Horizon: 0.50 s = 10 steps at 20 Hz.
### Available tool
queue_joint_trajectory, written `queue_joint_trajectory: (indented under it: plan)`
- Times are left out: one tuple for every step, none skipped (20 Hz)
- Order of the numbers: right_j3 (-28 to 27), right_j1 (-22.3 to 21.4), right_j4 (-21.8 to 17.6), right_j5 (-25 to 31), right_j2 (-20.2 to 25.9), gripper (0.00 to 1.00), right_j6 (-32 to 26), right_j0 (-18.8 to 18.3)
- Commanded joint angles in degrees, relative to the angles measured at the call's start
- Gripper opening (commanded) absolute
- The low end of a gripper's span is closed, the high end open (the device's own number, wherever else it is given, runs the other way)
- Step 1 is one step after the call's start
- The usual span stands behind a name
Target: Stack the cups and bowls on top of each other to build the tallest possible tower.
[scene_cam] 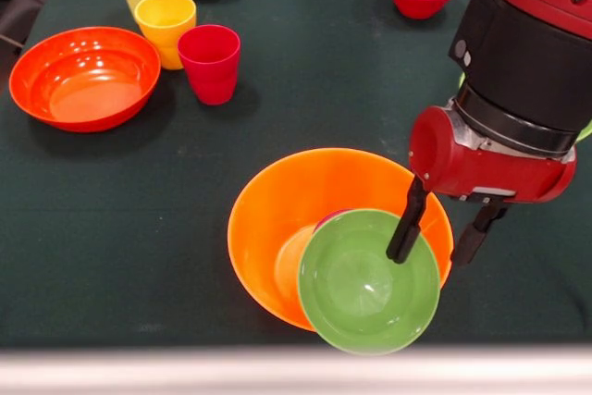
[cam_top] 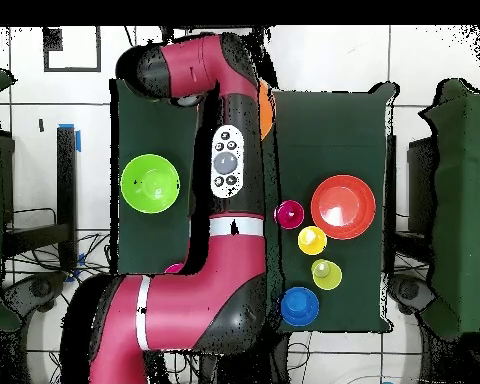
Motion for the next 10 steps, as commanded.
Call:
queue_joint_trajectory:
  plan:
    - [2.7, 1.0, 0.3, 5.8, 4.5, 1.00, -14.4, -1.4]
    - [2.7, 1.0, 0.4, 5.7, 4.5, 1.00, -14.4, -1.4]
    - [2.9, 0.9, 0.4, 5.6, 4.4, 1.00, -14.3, -1.5]
    - [3.0, 0.9, 0.5, 5.6, 4.5, 1.00, -14.3, -1.5]
    - [3.3, 0.9, 0.5, 5.4, 4.4, 1.00, -14.4, -1.5]
    - [3.3, 0.9, 0.5, 5.2, 4.5, 1.00, -14.3, -1.5]
    - [3.7, 0.7, 0.6, 5.1, 4.4, 1.00, -14.3, -1.6]
    - [3.9, 0.7, 0.6, 5.0, 4.4, 1.00, -14.3, -1.6]
    - [4.2, 0.6, 0.7, 4.8, 4.3, 1.00, -14.2, -1.7]
    - [4.3, 0.5, 0.8, 4.8, 4.3, 1.00, -14.2, -1.7]
